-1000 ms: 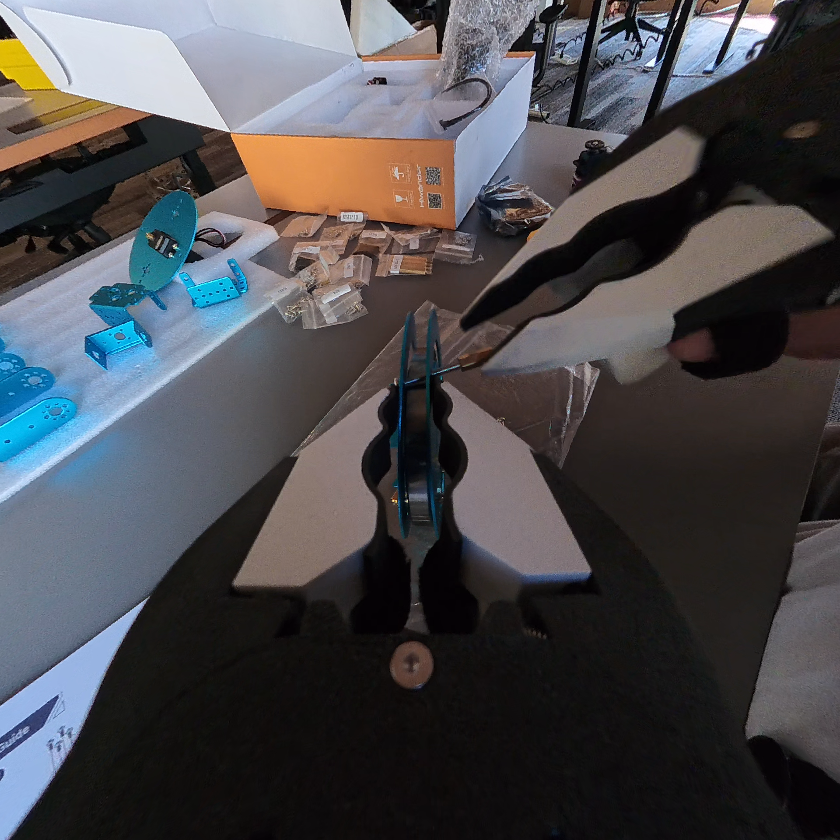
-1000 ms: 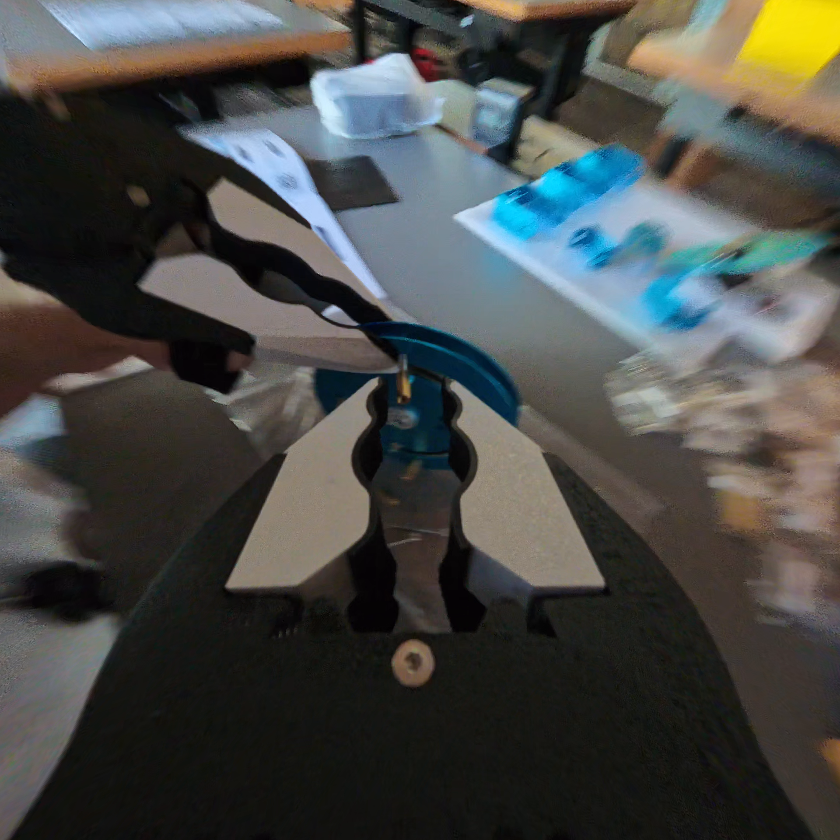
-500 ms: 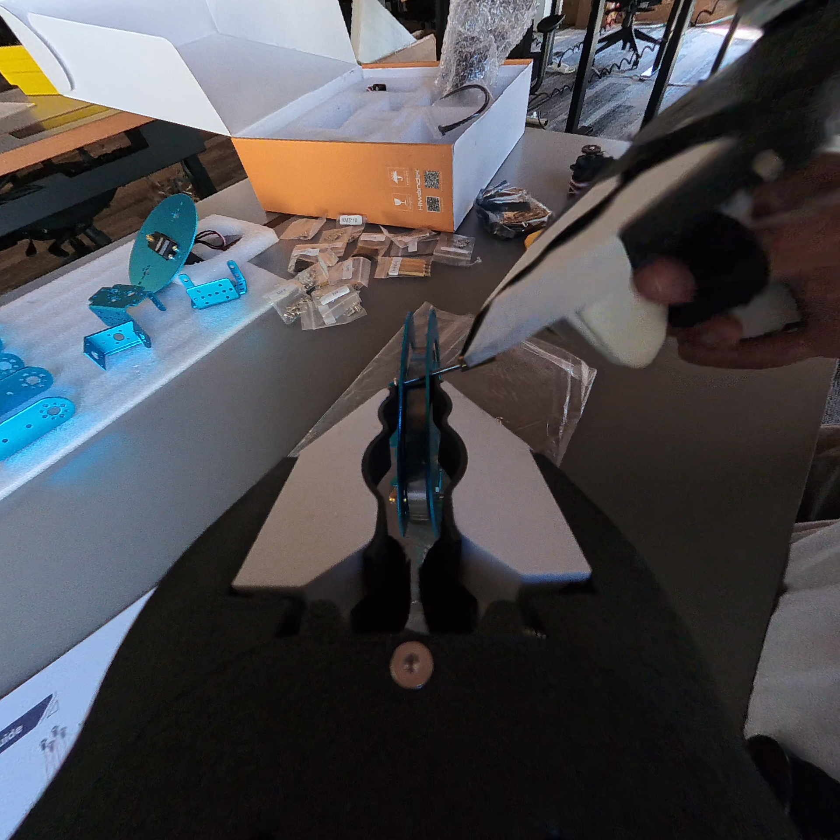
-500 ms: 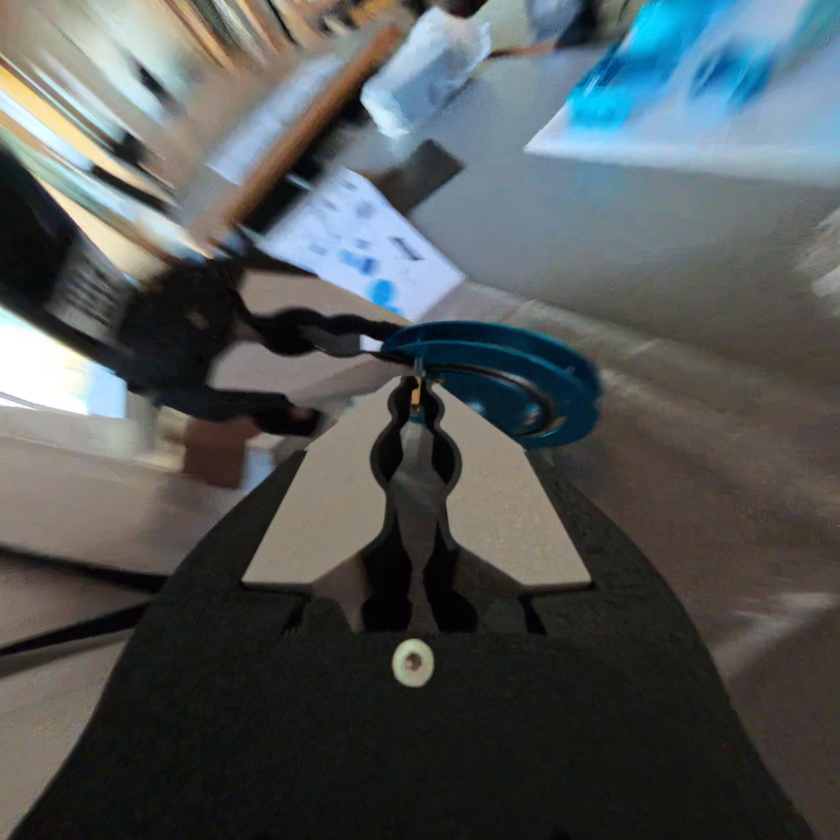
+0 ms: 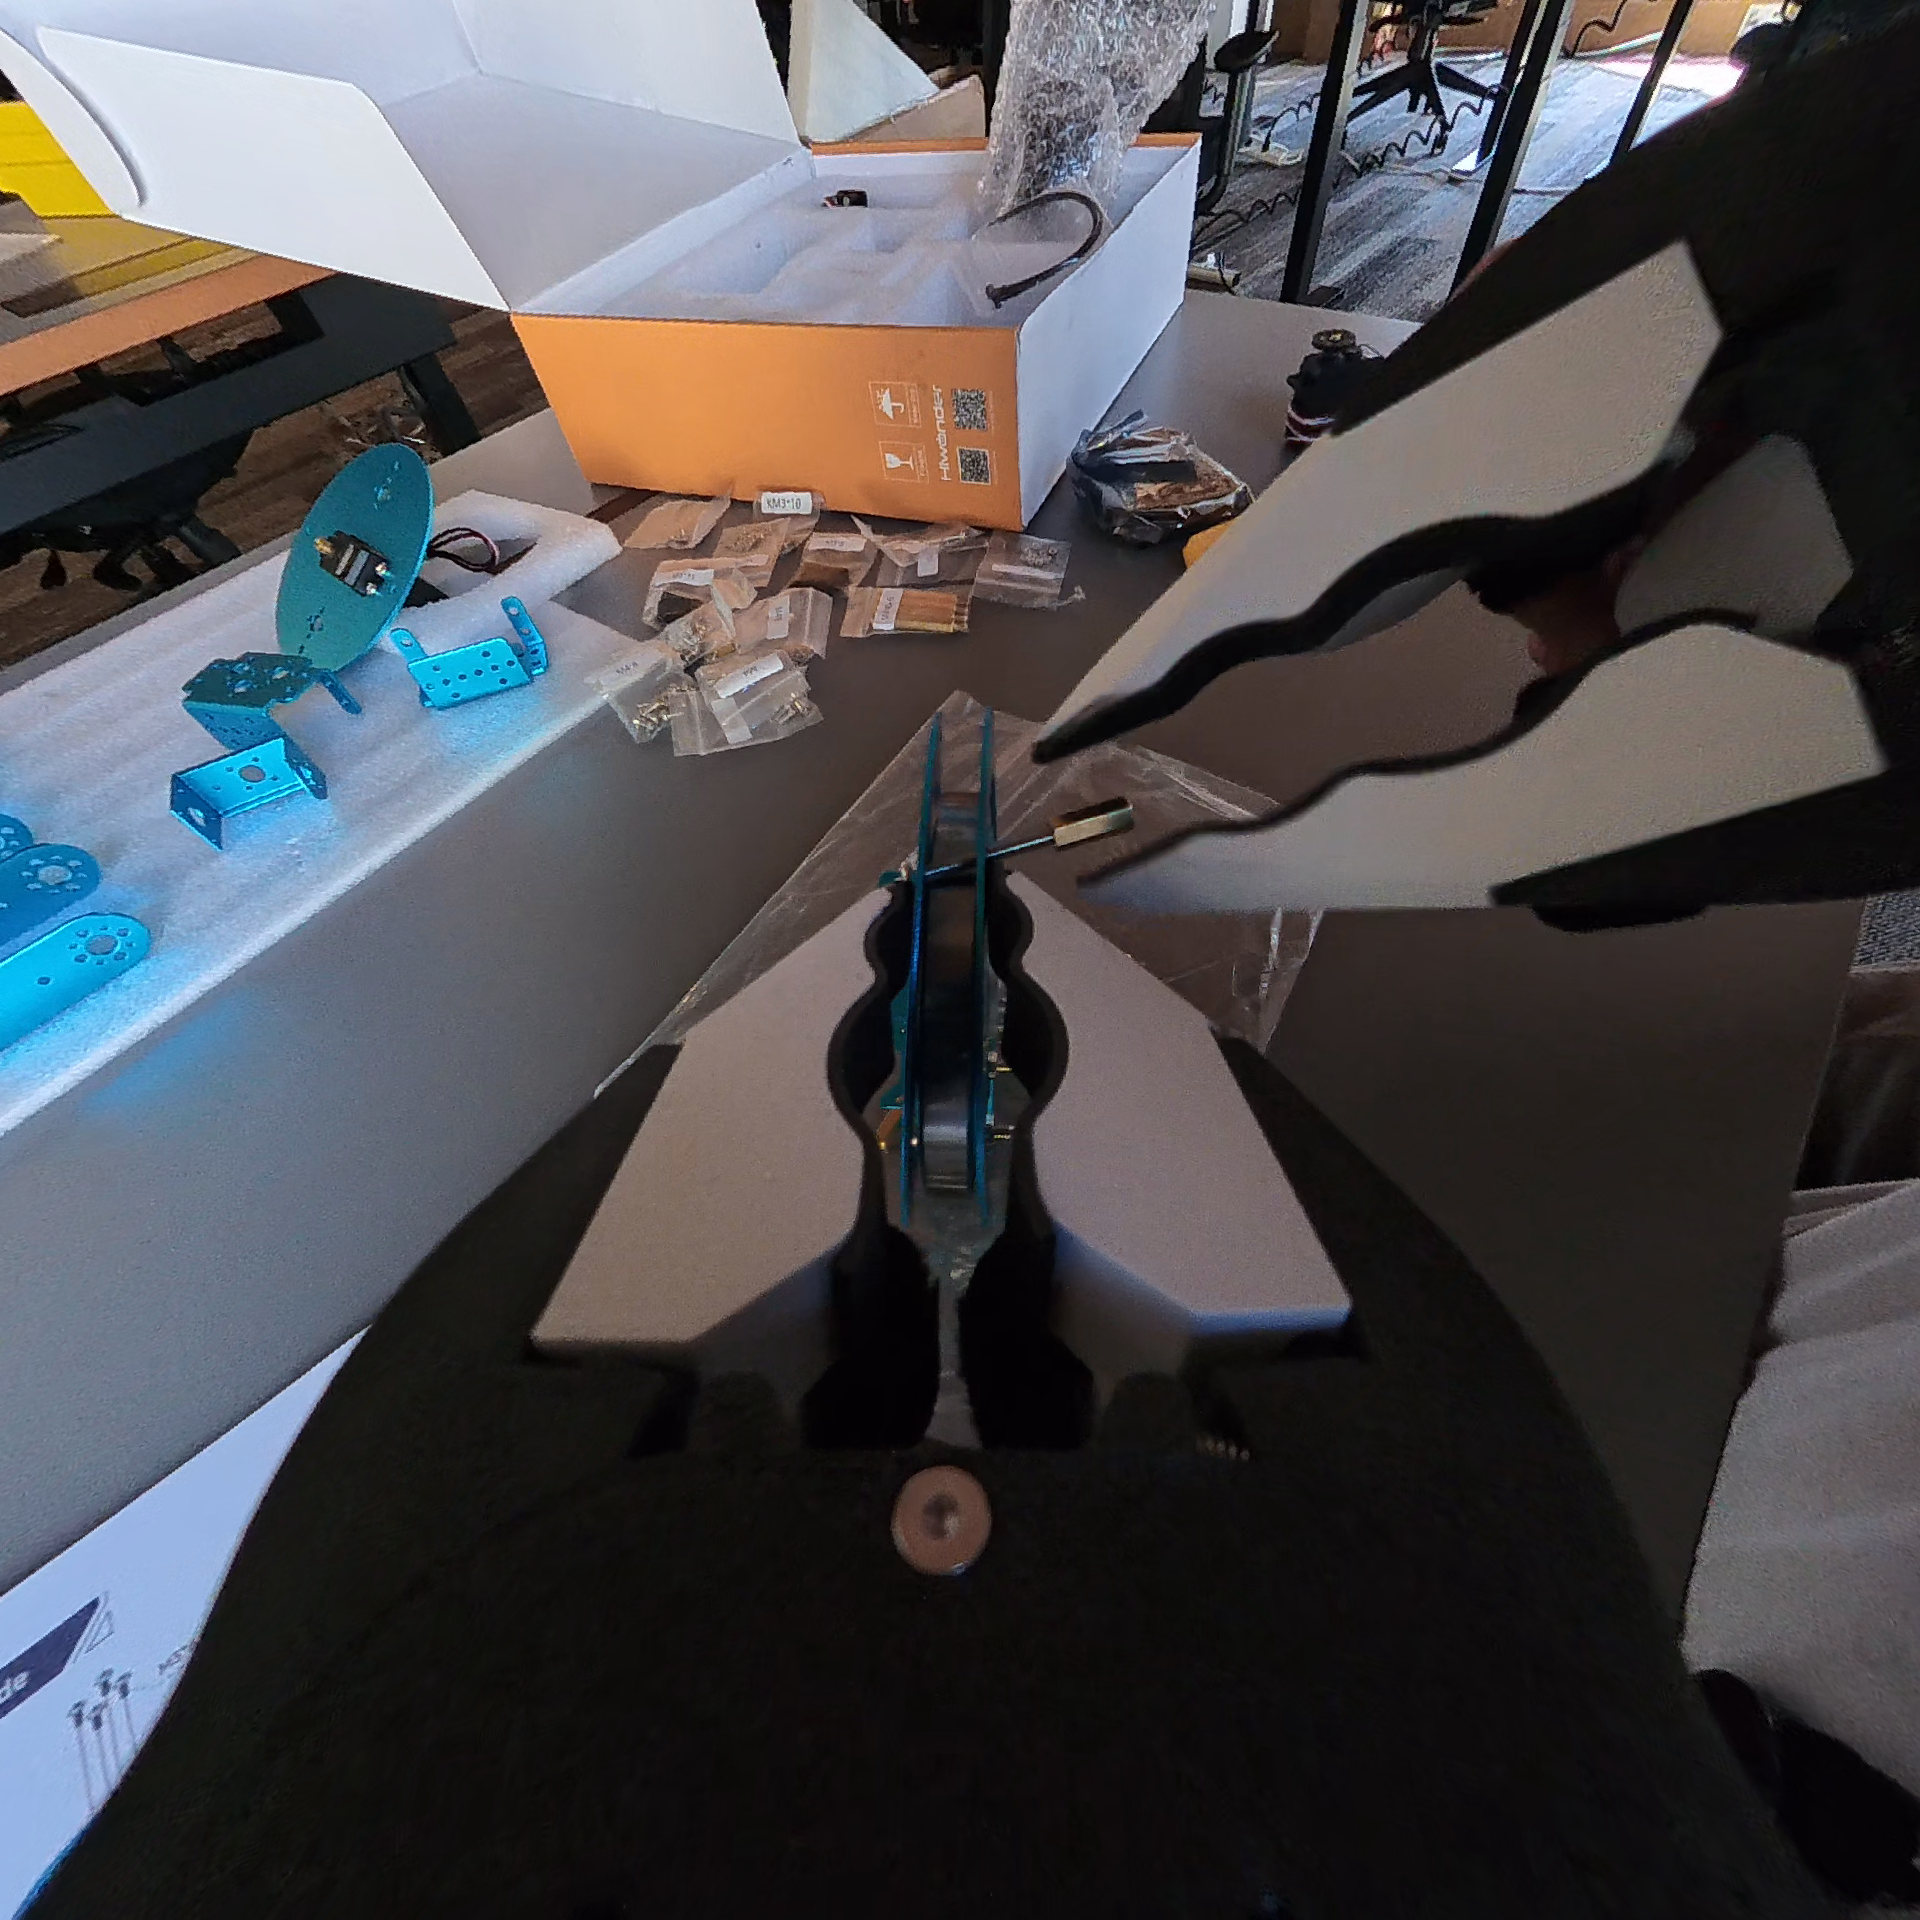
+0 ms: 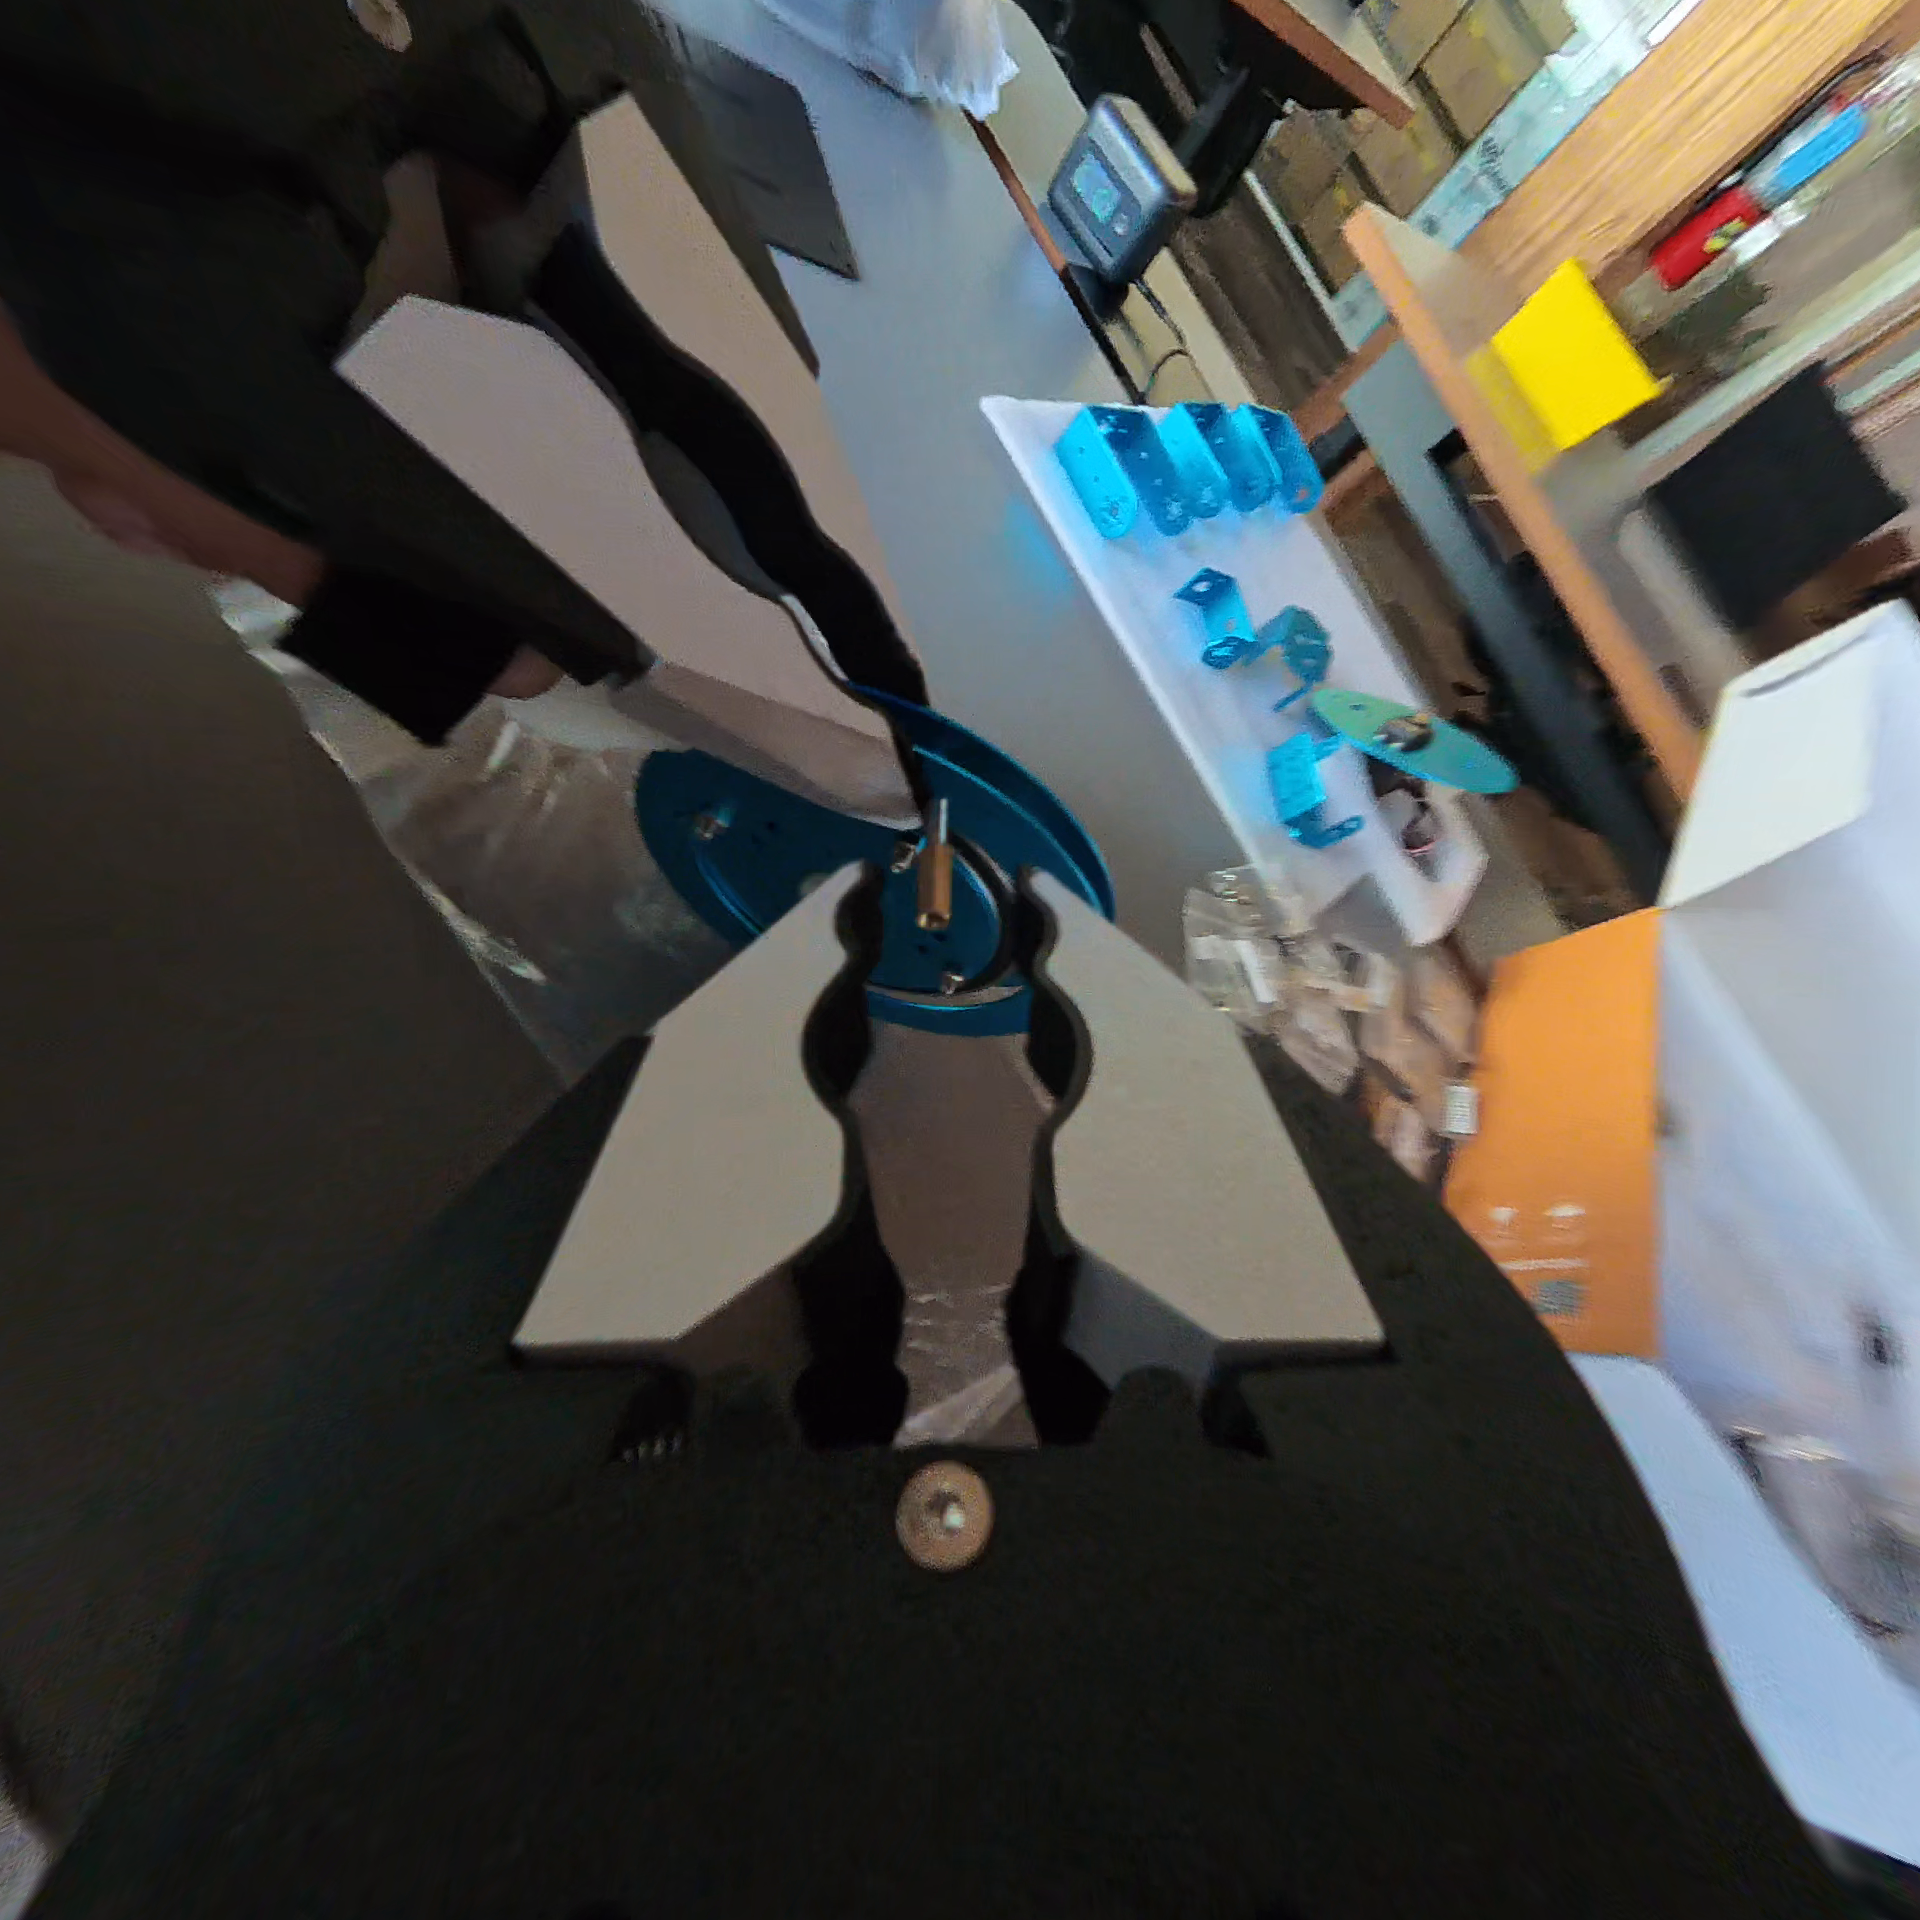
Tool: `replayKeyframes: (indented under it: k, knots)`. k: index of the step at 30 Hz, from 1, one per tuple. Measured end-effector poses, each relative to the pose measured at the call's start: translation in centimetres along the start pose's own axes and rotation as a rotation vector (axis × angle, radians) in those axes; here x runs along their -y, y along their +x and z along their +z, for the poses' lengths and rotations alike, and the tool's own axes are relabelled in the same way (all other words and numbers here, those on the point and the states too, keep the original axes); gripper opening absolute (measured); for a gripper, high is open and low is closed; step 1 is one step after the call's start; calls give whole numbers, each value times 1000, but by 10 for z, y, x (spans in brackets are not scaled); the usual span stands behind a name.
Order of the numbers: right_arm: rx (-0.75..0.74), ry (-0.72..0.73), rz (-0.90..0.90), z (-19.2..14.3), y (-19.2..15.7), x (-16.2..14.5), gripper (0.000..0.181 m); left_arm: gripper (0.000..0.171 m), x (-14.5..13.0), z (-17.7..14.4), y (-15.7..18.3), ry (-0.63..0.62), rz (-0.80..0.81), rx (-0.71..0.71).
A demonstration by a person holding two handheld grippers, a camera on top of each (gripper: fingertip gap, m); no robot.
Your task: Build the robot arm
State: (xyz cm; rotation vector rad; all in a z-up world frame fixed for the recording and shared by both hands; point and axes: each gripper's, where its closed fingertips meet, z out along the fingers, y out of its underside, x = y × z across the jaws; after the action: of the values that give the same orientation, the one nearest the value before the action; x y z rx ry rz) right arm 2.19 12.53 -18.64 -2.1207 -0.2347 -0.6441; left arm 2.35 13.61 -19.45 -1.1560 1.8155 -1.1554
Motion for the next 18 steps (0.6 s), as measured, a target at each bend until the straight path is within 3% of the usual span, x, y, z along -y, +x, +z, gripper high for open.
replayKeyframes:
  k: [3,6,9,12,14,16,18]
  knots:
    - [-16,-72,-76,4,0,-2,5,13,0,0,0,3,6,16]
    - [40,-112,43,5,0,-3,5,13,0,0,-2,6,-1,17]
    - [283,-59,487,6,-6,-2,4,13,-1,-2,-3,13,-7,15]
    - [726,25,1131,0,-15,2,6,13,-2,-3,-1,19,9,14]
    - [939,82,1408,-3,-16,4,5,13,-1,-3,0,19,11,14]
    - [980,119,1426,-3,-21,4,5,12,-1,-3,1,16,3,4]
    - [812,108,1128,-5,-28,0,13,12,-1,-3,-2,14,0,13]
